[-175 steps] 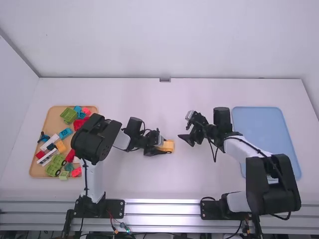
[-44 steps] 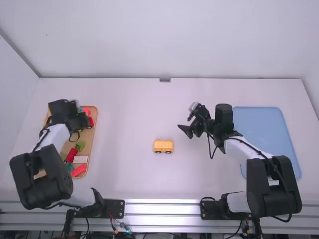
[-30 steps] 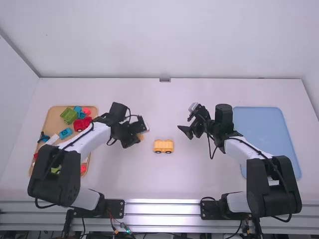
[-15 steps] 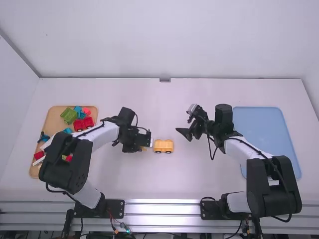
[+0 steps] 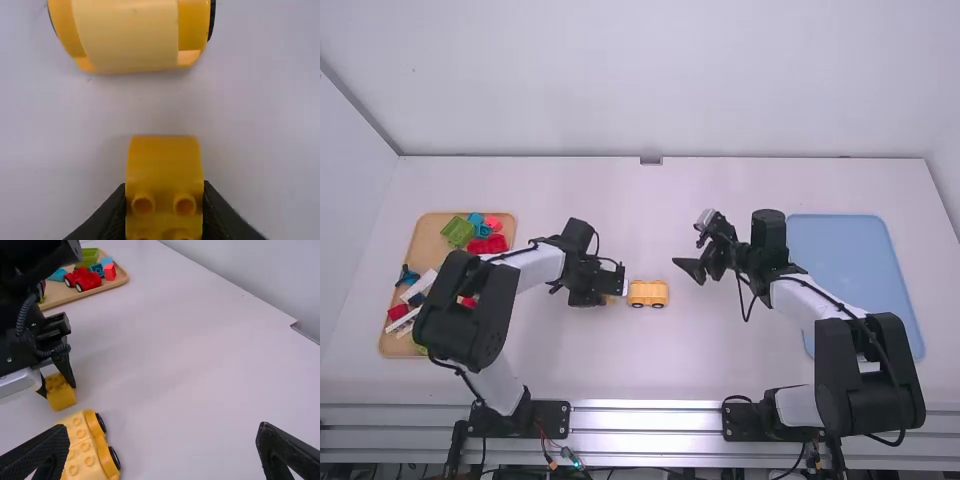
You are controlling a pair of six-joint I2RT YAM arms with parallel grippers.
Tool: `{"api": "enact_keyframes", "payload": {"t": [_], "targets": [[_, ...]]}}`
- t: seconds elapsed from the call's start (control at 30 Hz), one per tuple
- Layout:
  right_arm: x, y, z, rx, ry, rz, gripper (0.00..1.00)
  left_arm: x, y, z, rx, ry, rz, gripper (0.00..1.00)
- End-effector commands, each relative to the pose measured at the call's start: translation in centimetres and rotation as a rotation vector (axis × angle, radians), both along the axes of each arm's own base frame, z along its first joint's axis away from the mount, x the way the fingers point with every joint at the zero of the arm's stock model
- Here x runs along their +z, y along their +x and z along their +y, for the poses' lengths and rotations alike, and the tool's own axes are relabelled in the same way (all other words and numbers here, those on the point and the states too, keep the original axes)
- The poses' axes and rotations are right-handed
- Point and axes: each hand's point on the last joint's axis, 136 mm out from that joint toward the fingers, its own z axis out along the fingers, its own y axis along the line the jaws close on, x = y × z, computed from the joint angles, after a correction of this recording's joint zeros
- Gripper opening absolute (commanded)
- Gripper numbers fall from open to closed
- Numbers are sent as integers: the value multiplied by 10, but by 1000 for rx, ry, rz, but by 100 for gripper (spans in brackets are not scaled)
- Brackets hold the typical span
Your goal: Assemble lego blocks to make yellow taxi
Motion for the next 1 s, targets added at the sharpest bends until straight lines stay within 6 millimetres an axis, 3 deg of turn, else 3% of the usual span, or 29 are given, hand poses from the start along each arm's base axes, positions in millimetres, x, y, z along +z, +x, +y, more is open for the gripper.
{"api": "enact_keyframes", "payload": {"t": [0.0, 0.07, 0.1, 0.13, 0.3, 0.53, 0.6, 0.8, 0.97], "targets": [[4, -2, 2, 12, 9, -7, 99, -3, -3, 0, -1, -7, 12, 48], [4, -2, 2, 13, 10, -9, 99, -3, 1, 0, 30, -6, 8, 52], [5, -1, 2, 13, 10, -12, 99, -3, 1, -2, 46, -9, 10, 63], [5, -1, 2, 13, 11, -15, 98, -2, 3, -2, 54, -12, 6, 99], [8, 1, 2, 10, 16, -26, 99, -2, 16, 2, 79, 6, -42, 99], [8, 1, 1, 10, 13, -31, 98, 1, 3, -3, 16, -51, -2, 99], [7, 1, 1, 10, 12, -29, 99, 13, 1, -11, -46, -205, -5, 99], [6, -1, 3, 15, 12, -21, 99, 36, 8, -6, -11, -560, -70, 99], [7, -8, 6, 68, 19, -35, 98, 25, 12, 10, 108, -724, -62, 99]]}}
